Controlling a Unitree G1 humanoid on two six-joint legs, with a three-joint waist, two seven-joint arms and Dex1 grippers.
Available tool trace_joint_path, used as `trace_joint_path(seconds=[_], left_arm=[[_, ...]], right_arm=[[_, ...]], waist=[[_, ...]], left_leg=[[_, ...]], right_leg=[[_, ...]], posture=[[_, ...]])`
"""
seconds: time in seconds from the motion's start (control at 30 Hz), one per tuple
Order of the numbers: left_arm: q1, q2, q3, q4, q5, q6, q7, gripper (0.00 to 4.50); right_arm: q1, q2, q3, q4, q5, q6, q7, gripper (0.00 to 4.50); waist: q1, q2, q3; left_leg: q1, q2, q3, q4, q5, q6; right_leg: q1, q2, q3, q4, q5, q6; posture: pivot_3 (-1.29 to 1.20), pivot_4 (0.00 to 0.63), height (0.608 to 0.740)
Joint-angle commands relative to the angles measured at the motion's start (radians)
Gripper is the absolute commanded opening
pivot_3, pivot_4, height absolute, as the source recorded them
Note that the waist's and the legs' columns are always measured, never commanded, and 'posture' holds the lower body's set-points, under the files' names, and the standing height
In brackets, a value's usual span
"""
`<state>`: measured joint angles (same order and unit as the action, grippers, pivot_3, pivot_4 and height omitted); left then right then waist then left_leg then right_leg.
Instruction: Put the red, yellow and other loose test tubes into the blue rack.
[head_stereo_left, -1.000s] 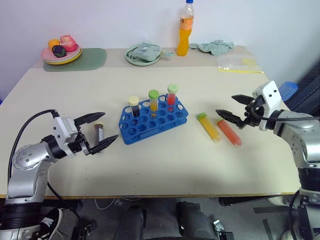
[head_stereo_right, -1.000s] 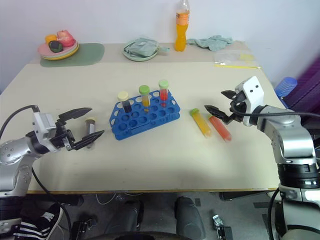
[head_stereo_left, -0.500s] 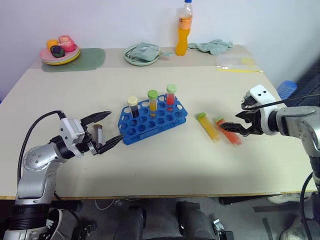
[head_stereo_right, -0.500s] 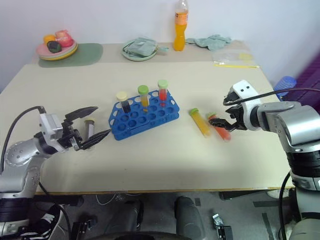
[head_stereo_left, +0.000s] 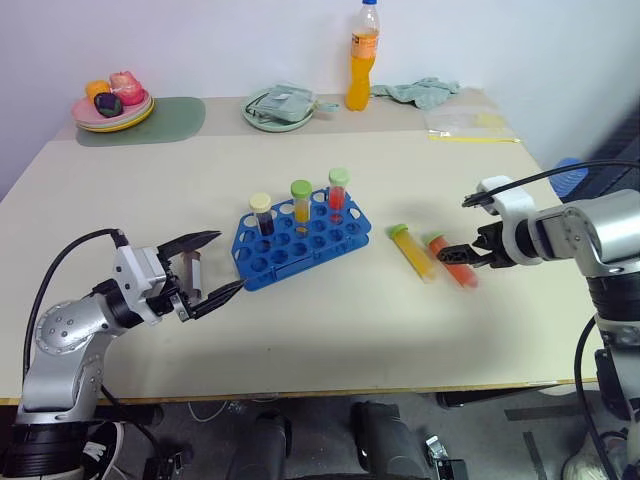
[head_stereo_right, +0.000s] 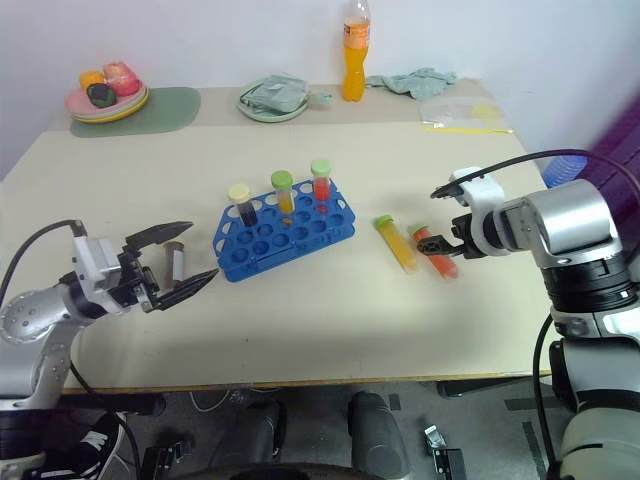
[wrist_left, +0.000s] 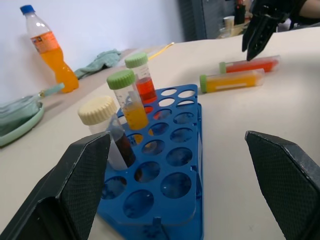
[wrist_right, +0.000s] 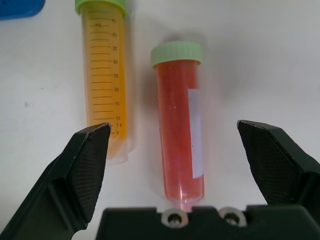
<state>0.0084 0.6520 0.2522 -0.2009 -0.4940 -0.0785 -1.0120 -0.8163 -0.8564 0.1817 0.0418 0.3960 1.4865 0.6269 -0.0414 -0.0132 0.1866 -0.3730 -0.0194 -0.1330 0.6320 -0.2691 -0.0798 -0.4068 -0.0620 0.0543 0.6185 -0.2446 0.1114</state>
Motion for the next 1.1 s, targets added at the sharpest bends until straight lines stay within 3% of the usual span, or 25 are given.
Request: trace_joint_path(seconds=[0.03,0.47,0.6,0.67,0.77,0.9,1.0,1.1], left_arm=[[0.025,0.009,0.039,-0.068,-0.017,0.008,0.026,4.42],[0.121,0.000,0.071,-0.169,-0.019,0.033,0.091,4.42],[0.135,0.005,0.078,-0.181,-0.023,0.036,0.100,4.50],[0.139,0.007,0.081,-0.184,-0.024,0.037,0.102,4.50],[0.141,0.008,0.082,-0.186,-0.023,0.039,0.104,4.50],[0.131,0.011,0.086,-0.177,-0.023,0.043,0.101,4.50],[0.132,0.013,0.094,-0.173,-0.024,0.042,0.096,4.50],[0.133,0.015,0.102,-0.172,-0.029,0.045,0.095,4.50]], right_arm=[[-0.024,-0.009,0.026,0.037,-0.033,-0.076,0.009,4.50],[-0.030,0.017,0.106,0.171,-0.104,-0.199,0.067,4.50],[-0.021,0.013,0.117,0.182,-0.115,-0.212,0.087,3.21],[-0.021,0.017,0.115,0.183,-0.120,-0.214,0.087,2.06],[-0.033,0.024,0.103,0.185,-0.129,-0.216,0.082,0.80],[-0.069,0.040,0.039,0.164,-0.152,-0.324,0.050,0.78],[-0.079,0.088,-0.083,0.103,-0.145,-0.516,-0.003,0.78],[-0.056,0.164,-0.229,0.008,-0.068,-0.578,-0.033,0.78]], waist=[[-0.001,0.000,0.000],[-0.001,0.000,0.000],[-0.001,0.000,0.000],[-0.001,0.000,0.000],[-0.001,0.000,0.000],[-0.003,0.000,0.000],[-0.004,0.001,0.000],[-0.003,0.001,0.000]], left_leg=[[0.000,0.000,0.000,0.000,0.000,0.000],[0.000,0.000,0.000,0.000,0.000,0.000],[0.000,0.000,0.000,0.000,0.000,0.000],[0.000,0.000,0.000,0.000,0.000,0.000],[0.000,0.000,0.000,0.000,0.000,0.000],[0.000,0.000,0.000,0.000,0.000,0.000],[0.000,0.000,0.000,0.000,0.000,0.000],[0.000,0.000,0.000,-0.001,0.000,0.000]], right_leg=[[0.000,0.000,0.000,0.000,0.000,0.000],[0.000,0.000,0.000,0.000,0.000,0.000],[0.000,0.000,0.000,0.000,0.000,0.000],[0.000,0.000,0.000,0.000,0.000,0.000],[0.000,0.000,0.000,0.000,-0.001,-0.001],[0.000,0.000,0.000,0.000,-0.001,-0.002],[0.000,0.000,0.000,0.000,0.000,0.000],[-0.001,0.001,0.000,0.000,0.000,0.001]], posture=[[0.00,0.150,0.740],[0.00,0.150,0.740],[0.00,0.150,0.740],[0.00,0.150,0.740],[0.00,0.150,0.740],[0.00,0.150,0.740],[0.00,0.150,0.740],[0.00,0.150,0.740]])
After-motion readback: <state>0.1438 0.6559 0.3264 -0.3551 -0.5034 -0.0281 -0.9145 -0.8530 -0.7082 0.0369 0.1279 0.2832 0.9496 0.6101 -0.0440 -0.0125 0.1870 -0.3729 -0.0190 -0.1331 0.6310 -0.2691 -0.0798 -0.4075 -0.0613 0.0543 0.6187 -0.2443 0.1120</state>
